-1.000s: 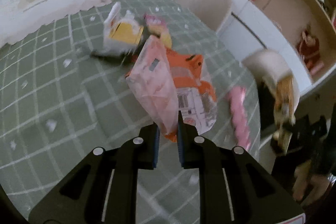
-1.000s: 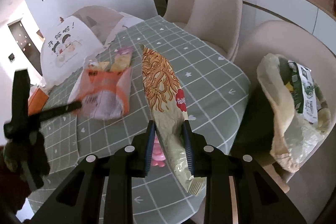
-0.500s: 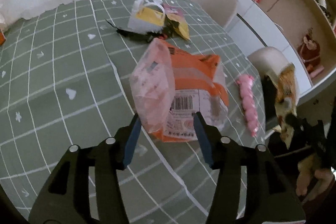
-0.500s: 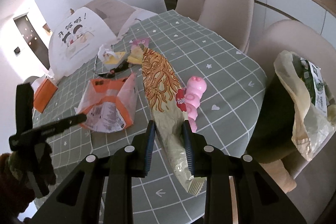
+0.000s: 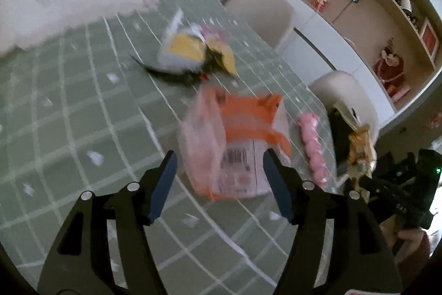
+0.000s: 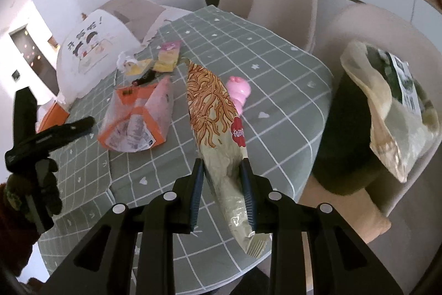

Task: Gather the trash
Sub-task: 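Lift the orange-and-pink bag with the left tool while the right tool holds the gold wrapper, then carry the orange bag and gold wrapper over the bin and release both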

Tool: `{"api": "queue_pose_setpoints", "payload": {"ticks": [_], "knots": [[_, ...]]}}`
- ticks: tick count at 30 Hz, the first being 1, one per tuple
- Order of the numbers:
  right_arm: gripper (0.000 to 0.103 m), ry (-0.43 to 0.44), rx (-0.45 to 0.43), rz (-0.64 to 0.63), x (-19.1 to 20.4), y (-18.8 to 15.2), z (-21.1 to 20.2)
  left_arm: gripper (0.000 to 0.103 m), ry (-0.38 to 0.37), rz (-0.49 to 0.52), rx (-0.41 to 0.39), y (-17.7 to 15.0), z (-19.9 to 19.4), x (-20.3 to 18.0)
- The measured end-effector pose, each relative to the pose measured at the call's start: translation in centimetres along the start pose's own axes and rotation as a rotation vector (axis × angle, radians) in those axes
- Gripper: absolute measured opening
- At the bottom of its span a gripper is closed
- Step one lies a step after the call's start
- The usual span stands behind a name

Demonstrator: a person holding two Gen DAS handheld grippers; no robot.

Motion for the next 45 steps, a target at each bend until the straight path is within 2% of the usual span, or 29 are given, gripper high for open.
{"api": "queue_pose_setpoints", "payload": {"ticks": [4, 8, 11, 15, 19, 25, 30, 35, 40, 45], "knots": [[0.027, 0.001, 0.006, 0.031, -0.3, -0.5, 0.4, 0.063, 0.053, -0.028, 0.017, 1.6, 1.6, 0.8], [0.027, -0.007, 0.009, 0.024, -0.1, -0.7, 0.7, 0.063, 0.143, 0.067, 0.055, 1.9, 4.8, -0.7], [0.027, -0.023, 0.004, 0.021, -0.2, -0.7, 0.7, 0.062, 0.184, 0.112, 0.109, 1.0, 6.5, -1.3], [0.027, -0.035, -0.006, 0.051, -0.8, -0.7, 0.6, 0.046, 0.177, 0.044, 0.165, 0.3, 7.3, -0.6], [0.027, -0.033, -0.022, 0.066, -1.4, -0.3, 0.1, 0.029, 0.16, 0.027, 0.127, 0.5, 5.6, -0.5], [0.027, -0.024, -0.064, 0.047, -1.1, 1.2, -1.5, 0.025, 0.128, 0.029, 0.035, 2.8, 1.0, -2.9], [0.027, -0.035, -0.146, -0.013, -1.0, 4.2, -4.4, 0.025, 0.06, 0.064, -0.074, 5.9, -3.3, -7.7], [0.027, -0.046, -0.243, -0.028, -3.0, 7.5, -8.5, 0.026, -0.04, 0.098, -0.132, 8.4, -4.5, -14.3], [0.027, -0.081, -0.328, -0.047, -6.7, 10.0, -12.6, 0.026, -0.093, 0.141, -0.135, 9.5, -2.8, -20.8], [0.027, -0.132, -0.395, -0.016, -13.2, 11.4, -16.1, 0.026, -0.132, 0.217, -0.102, 9.6, 0.7, -28.3]]}}
Point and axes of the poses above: each gripper's, at about its wrist camera, not at the fingertips, and z roughly the way its jaws point, x to its left, y to its top, the point moved 7 cm from there along z, roughly the way its jaws point
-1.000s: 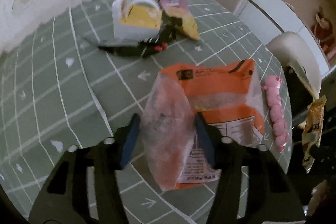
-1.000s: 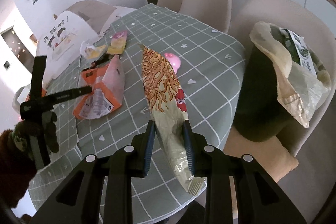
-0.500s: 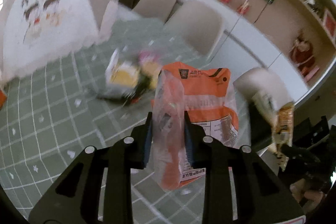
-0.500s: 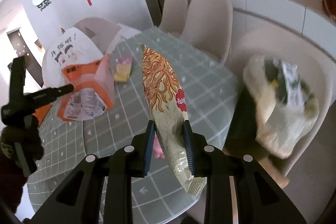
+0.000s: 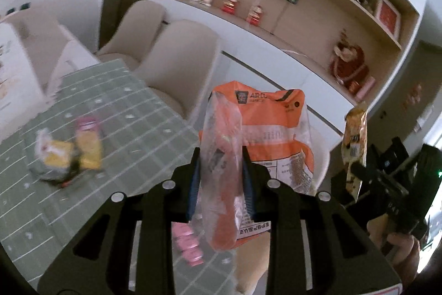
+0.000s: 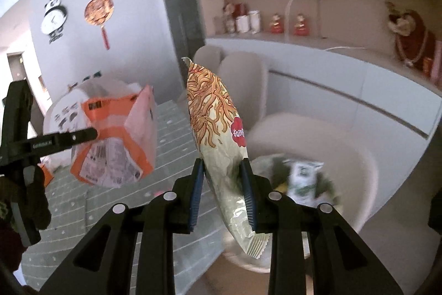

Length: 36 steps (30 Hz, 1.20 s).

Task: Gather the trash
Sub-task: 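Carry the orange bag and gold wrapper over the bin and release both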

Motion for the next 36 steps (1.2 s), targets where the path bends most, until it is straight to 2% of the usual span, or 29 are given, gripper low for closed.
{"api": "queue_pose_setpoints", "payload": {"ticks": [6, 11, 13, 21, 28, 32, 36], "knots": [[0.027, -0.03, -0.015, 0.089, -8.7, 0.3, -0.4, 0.026, -0.053, 0.056, 0.045, -0.3, 7.0, -7.1], [0.027, -0.062, -0.012, 0.119, -13.9, 0.1, 0.1, 0.026, -0.034, 0.037, 0.067, -0.8, 10.3, -9.0], [0.027, -0.063, -0.01, 0.141, -15.7, 0.2, 0.2, 0.026, -0.025, 0.06, 0.086, -0.8, 11.4, -9.8], [0.027, -0.047, -0.005, 0.173, -18.4, -0.4, 1.2, 0.026, -0.019, 0.148, 0.204, -1.8, 17.9, -13.9], [0.027, -0.06, 0.039, 0.182, -19.5, -2.0, 2.5, 0.027, 0.088, 0.29, 0.291, -4.4, 23.3, -16.3], [0.027, -0.062, 0.051, 0.19, -20.3, -2.8, 3.1, 0.03, 0.116, 0.295, 0.335, -6.0, 24.4, -15.8], [0.027, -0.05, 0.067, 0.192, -20.6, -3.3, 4.2, 0.033, 0.103, 0.261, 0.35, -6.4, 24.5, -14.6]]}}
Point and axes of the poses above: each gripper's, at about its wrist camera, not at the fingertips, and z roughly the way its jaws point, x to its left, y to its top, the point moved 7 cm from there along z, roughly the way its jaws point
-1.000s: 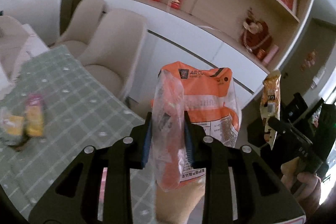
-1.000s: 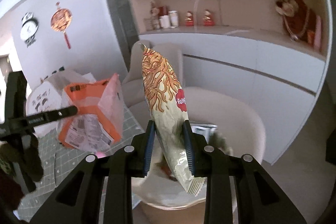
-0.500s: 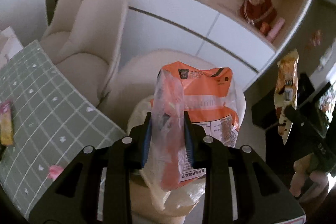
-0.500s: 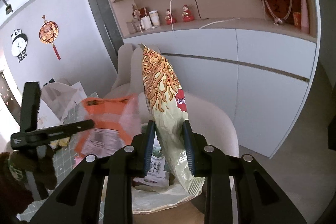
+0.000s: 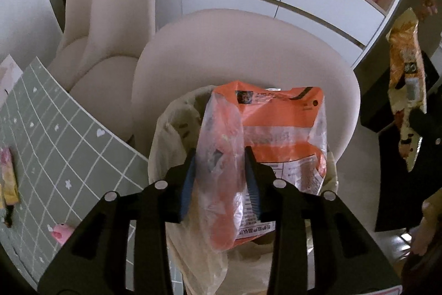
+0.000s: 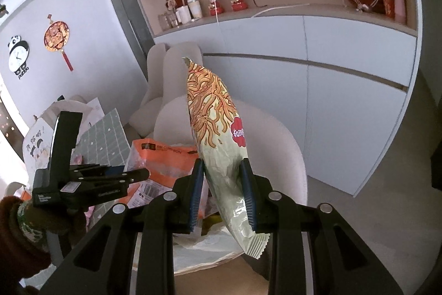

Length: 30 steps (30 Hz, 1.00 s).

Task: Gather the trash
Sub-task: 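Carry the orange bag and gold wrapper over the bin and release both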

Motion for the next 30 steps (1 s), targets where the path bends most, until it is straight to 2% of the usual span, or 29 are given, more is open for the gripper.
{"api": "queue_pose_setpoints", "payload": {"ticks": [3, 8, 11, 14, 17, 22, 26, 30], "knots": [[0.027, 0.022, 0.024, 0.001, 0.4, -0.3, 1.1, 0.045, -0.047, -0.036, -0.004, 0.1, 0.0, 0.7], [0.027, 0.07, 0.05, -0.039, 2.4, 0.4, 3.1, 0.051, -0.115, -0.103, -0.052, 0.2, -1.9, 2.4], [0.027, 0.094, 0.071, -0.064, 3.8, 0.6, 4.8, 0.055, -0.141, -0.169, -0.118, 0.2, -4.5, 4.3], [0.027, 0.107, 0.138, -0.074, 4.7, -0.5, 8.0, 0.055, -0.123, -0.221, -0.167, -0.1, -6.7, 6.4], [0.027, 0.101, 0.251, -0.105, 5.5, -3.1, 11.8, 0.055, -0.1, -0.272, -0.198, -1.3, -8.8, 9.0], [0.027, 0.194, 0.437, -0.079, 7.3, -7.4, 15.6, 0.055, -0.046, -0.364, -0.214, -4.4, -11.2, 13.4], [0.027, 0.15, 0.482, -0.163, 8.5, -9.1, 16.2, 0.055, -0.03, -0.454, -0.218, -6.9, -11.9, 16.5], [0.028, 0.12, 0.454, -0.157, 8.7, -9.3, 15.4, 0.055, -0.025, -0.504, -0.212, -9.1, -12.4, 18.0]]}}
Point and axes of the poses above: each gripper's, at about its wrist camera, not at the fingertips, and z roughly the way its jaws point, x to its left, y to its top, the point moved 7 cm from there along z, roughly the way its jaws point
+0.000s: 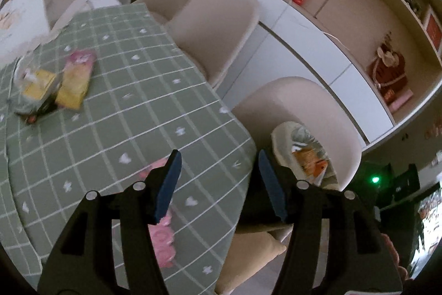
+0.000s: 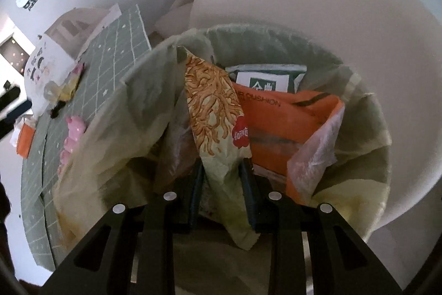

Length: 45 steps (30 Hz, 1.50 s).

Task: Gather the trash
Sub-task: 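Carry the orange bag and gold wrapper over the bin and release both, then move both open tools back over the remaining items on the table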

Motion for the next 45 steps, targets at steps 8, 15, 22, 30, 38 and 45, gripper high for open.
{"api": "queue_pose_setpoints", "payload": {"ticks": [8, 15, 22, 30, 38, 45], "knots": [[0.052, -0.049, -0.121, 0.014, 1.0, 0.1, -3.6, 0.06, 0.037, -0.015, -0.012, -1.7, -2.7, 4.7], [0.053, -0.09, -0.238, 0.02, 3.9, -0.1, -8.1, 0.06, 0.103, -0.063, -0.024, -2.9, -4.5, 10.9], [0.053, -0.105, -0.288, -0.068, 12.2, -0.4, -10.6, 0.06, 0.15, -0.096, -0.016, -3.7, -7.2, 17.8], [0.053, -0.061, -0.297, -0.105, 21.0, -1.1, -9.6, 0.06, 0.15, -0.151, -0.045, -4.9, -9.7, 24.9], [0.053, -0.063, -0.251, -0.167, 28.0, -1.6, -6.1, 0.06, 0.113, -0.044, -0.064, -3.6, -9.4, 27.8], [0.053, -0.103, -0.212, -0.201, 30.3, -1.4, -2.9, 0.061, 0.033, 0.209, -0.083, 0.9, -5.1, 25.9]]}}
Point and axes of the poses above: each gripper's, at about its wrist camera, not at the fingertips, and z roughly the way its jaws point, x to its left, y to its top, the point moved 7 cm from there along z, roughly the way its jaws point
